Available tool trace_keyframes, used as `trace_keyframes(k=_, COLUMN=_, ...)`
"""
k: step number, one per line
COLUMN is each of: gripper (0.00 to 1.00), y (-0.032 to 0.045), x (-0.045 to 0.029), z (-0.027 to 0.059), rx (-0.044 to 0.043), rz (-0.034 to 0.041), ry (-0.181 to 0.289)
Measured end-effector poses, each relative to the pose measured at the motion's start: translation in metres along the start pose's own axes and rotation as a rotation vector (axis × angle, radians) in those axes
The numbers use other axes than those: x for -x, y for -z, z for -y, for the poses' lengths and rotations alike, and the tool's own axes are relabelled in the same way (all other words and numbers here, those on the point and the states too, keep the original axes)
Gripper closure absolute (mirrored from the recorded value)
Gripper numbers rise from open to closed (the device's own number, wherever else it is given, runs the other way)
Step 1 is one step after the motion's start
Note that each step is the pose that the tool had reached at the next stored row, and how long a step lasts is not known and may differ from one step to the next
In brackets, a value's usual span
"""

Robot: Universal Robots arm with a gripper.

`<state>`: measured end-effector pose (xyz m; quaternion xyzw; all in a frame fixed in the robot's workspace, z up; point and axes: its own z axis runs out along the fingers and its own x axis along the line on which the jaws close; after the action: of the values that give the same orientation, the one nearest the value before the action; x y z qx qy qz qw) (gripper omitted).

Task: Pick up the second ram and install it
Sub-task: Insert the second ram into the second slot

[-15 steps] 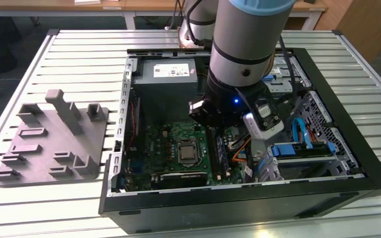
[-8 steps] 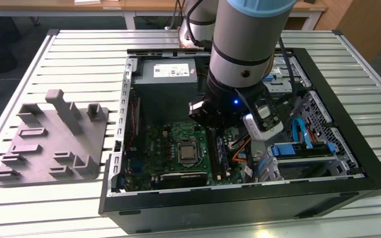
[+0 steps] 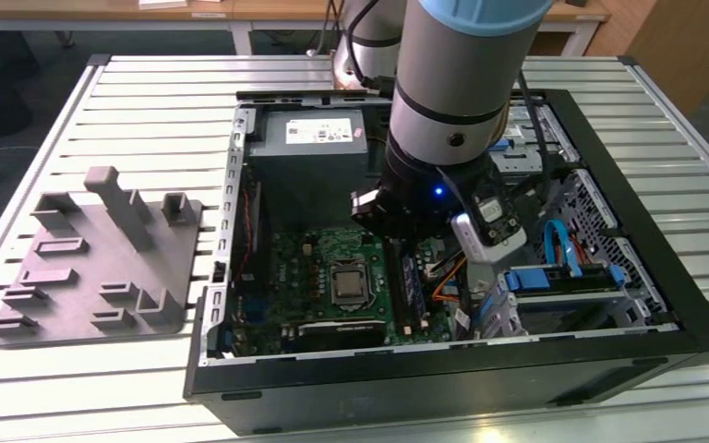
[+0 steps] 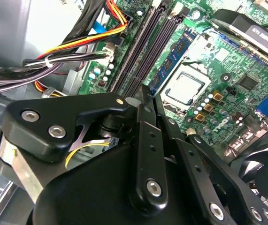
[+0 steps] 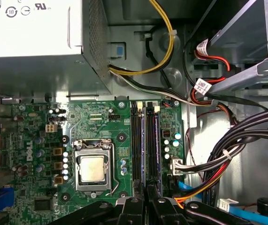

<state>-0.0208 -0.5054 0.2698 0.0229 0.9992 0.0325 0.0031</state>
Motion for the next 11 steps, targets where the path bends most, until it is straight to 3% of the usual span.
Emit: trace_keyframes(k=11, gripper=0.86, y=-0.0027, x=0.0000, z=0.0002, rx=0.0000, rz=0.0000, ry=0.000)
